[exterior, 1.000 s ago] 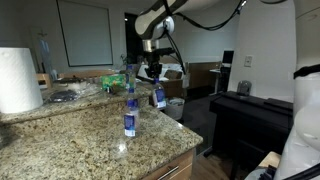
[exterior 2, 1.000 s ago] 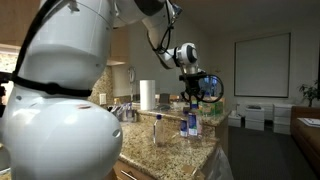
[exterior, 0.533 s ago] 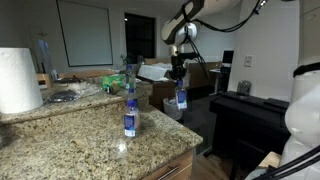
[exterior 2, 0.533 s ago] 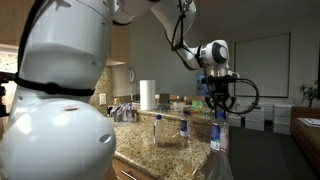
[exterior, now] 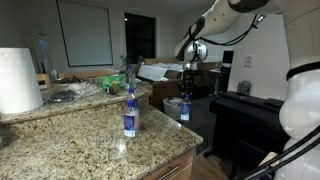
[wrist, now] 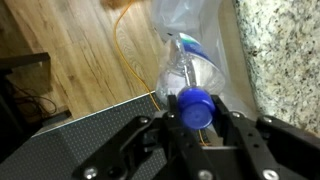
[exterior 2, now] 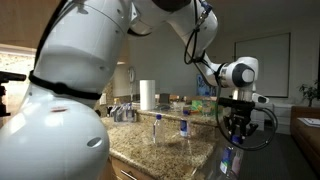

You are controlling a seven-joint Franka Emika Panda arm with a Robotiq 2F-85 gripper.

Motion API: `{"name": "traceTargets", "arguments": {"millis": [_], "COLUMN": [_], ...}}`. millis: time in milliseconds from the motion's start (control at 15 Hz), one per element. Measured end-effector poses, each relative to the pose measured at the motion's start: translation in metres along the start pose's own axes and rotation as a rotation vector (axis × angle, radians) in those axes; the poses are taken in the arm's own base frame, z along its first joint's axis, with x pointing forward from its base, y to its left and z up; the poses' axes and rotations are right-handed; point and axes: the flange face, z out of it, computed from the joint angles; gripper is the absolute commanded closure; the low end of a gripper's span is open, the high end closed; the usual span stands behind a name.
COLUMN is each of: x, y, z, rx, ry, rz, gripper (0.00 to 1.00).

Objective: Pick up the bottles from the counter and throw them in the bin

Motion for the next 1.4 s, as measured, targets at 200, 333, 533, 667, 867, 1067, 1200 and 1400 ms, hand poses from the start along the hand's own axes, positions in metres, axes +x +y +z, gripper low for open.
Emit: {"name": "traceTargets", "arguments": {"millis": [200, 333, 533, 667, 867, 1067, 1200, 1400], "x": [0.009, 0.015, 0.022, 0.027, 0.035, 0.038, 0.037, 0.034], "y": [0.005, 0.003, -0.009, -0.020, -0.032, -0.032, -0.029, -0.022], "z": [0.032, 0.049, 0.069, 0.077, 0.081, 0.091, 0.101, 0.118], "rx": [0.078, 0.113, 0.172, 0.209, 0.248, 0.254, 0.253, 0.248], "ry": [0.012, 0.027, 0.034, 0.034, 0.037, 0.025, 0.009, -0.015], "rz": [0.123, 0.173, 0.222, 0.239, 0.250, 0.256, 0.264, 0.279], "gripper": [0.90, 0.90, 0.90, 0.90, 0.90, 0.90, 0.90, 0.90]}}
